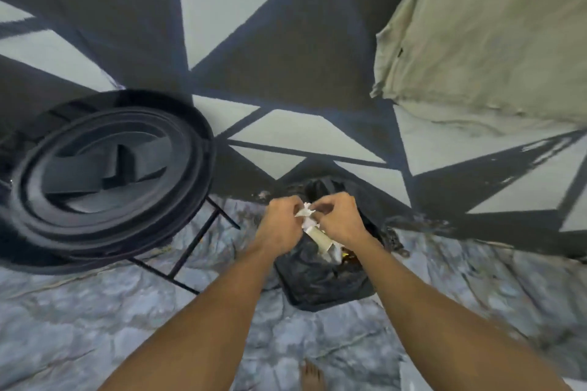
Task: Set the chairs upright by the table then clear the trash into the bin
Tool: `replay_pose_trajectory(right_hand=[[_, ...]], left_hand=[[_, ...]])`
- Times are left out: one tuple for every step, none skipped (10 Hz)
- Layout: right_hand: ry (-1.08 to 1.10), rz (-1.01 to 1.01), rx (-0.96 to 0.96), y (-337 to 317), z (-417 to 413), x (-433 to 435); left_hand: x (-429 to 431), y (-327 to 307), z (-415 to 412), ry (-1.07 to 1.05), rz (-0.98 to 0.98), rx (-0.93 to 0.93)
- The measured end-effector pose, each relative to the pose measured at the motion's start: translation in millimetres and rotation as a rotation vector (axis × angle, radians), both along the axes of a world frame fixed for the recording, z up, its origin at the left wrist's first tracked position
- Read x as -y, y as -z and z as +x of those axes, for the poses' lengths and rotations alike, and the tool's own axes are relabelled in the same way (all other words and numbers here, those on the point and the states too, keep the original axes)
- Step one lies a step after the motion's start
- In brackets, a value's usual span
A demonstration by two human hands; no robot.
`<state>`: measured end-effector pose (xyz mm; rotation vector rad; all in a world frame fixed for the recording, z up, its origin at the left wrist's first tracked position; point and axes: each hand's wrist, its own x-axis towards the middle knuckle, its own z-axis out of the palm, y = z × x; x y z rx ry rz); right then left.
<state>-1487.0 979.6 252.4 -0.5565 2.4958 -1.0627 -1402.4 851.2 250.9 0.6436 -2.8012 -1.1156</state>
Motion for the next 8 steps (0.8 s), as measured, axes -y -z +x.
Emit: replay_pose_trajectory(right_hand=[[0.046, 0.031, -0.001, 23.4, -36.0, -39.7], [0.087, 0.055, 0.006, 41.9, -64.1, -63.7], [0.097, 0.049, 0.018, 57.6, -83.1, -77.2], [0.110, 0.055, 0.040, 73.4, -99.1, -83.7], [0.131, 0.065, 0.086, 84.0, -114.0, -88.3], [0.097, 0.102, 0.111, 93.5, -113.9, -96.7], [0.136, 0.100, 0.148, 91.7, -118.9, -97.7], [0.133, 0.106, 0.183, 97.9, -89.1, -111.1]], left_hand=[[-36.0, 24.3, -42.1, 0.060, -0.019, 0.030], [-58.2, 43.3, -74.7, 0.079, -0.003, 0.062], [-70.3, 59.2, -99.8, 0.096, -0.001, 0.084], [-76.5, 75.1, -118.2, 0.085, 0.004, 0.106], [-78.2, 87.5, -133.8, 0.088, 0.012, 0.134], [-82.5, 93.6, -134.5, 0.118, 0.025, 0.156], [-81.8, 86.4, -136.7, 0.059, 0.086, 0.150], [-84.3, 101.8, -91.2, 0.072, 0.144, 0.222]])
